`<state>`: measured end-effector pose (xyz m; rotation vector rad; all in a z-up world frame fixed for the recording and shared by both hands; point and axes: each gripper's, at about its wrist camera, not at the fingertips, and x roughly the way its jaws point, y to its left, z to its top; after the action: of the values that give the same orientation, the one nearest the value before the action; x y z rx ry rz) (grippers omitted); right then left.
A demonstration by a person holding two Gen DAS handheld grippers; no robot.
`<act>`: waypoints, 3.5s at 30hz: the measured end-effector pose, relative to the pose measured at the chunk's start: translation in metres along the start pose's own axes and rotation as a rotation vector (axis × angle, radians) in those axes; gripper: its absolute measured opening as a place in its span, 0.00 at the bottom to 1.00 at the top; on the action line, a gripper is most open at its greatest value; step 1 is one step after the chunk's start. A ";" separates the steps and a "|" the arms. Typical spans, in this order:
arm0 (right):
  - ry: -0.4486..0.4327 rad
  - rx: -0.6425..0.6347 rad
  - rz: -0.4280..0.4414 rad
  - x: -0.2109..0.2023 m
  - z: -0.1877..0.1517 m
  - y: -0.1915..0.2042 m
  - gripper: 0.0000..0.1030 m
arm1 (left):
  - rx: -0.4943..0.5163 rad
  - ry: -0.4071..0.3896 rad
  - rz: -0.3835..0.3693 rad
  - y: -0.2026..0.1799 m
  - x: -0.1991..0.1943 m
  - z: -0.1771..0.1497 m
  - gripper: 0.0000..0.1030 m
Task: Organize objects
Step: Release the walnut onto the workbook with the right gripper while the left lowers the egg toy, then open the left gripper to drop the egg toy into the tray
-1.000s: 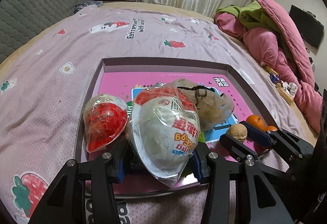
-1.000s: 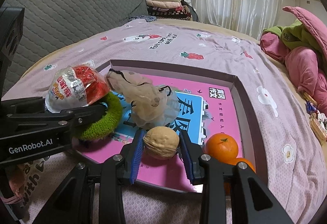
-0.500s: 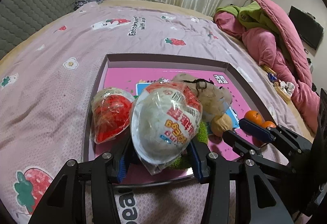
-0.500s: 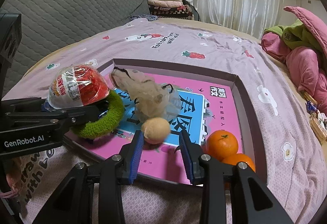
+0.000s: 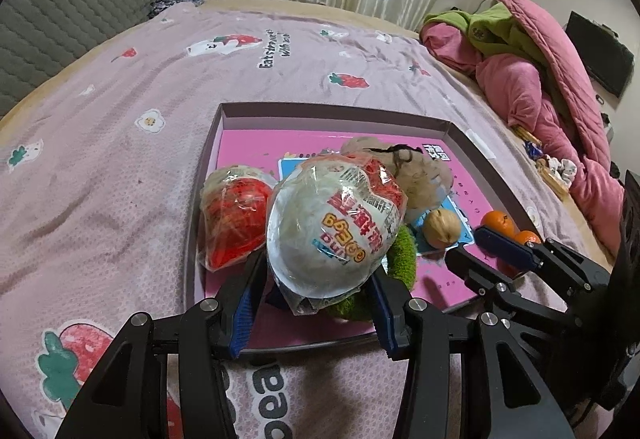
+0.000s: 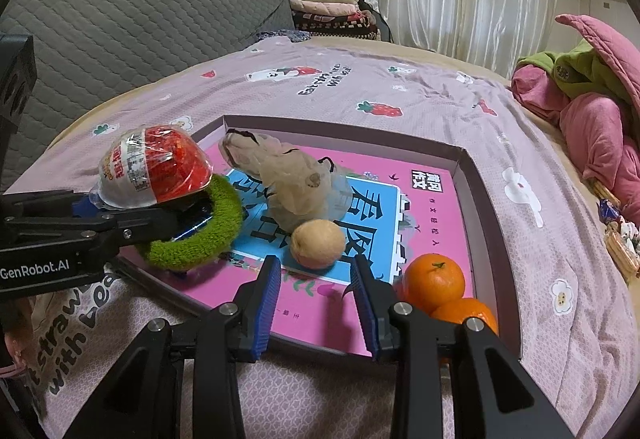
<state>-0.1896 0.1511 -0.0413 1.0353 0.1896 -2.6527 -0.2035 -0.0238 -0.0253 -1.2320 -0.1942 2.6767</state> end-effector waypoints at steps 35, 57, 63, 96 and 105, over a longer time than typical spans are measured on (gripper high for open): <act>-0.019 -0.002 -0.004 -0.009 0.001 -0.002 0.36 | -0.055 -0.036 0.000 0.023 -0.018 0.006 0.49; -0.058 -0.001 -0.021 -0.021 0.003 -0.004 0.53 | -0.045 -0.054 0.002 0.019 -0.031 0.007 0.53; -0.092 0.001 -0.019 -0.028 0.005 -0.004 0.56 | -0.031 -0.067 0.013 0.015 -0.034 0.008 0.56; -0.222 -0.022 -0.011 -0.066 0.005 0.002 0.70 | 0.036 -0.168 0.061 -0.001 -0.068 0.001 0.72; -0.263 -0.013 0.018 -0.084 -0.002 0.007 0.72 | 0.063 -0.218 0.100 -0.004 -0.081 -0.016 0.74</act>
<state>-0.1273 0.1630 0.0147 0.6707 0.1402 -2.7329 -0.1393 -0.0372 0.0248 -0.9545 -0.0796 2.8777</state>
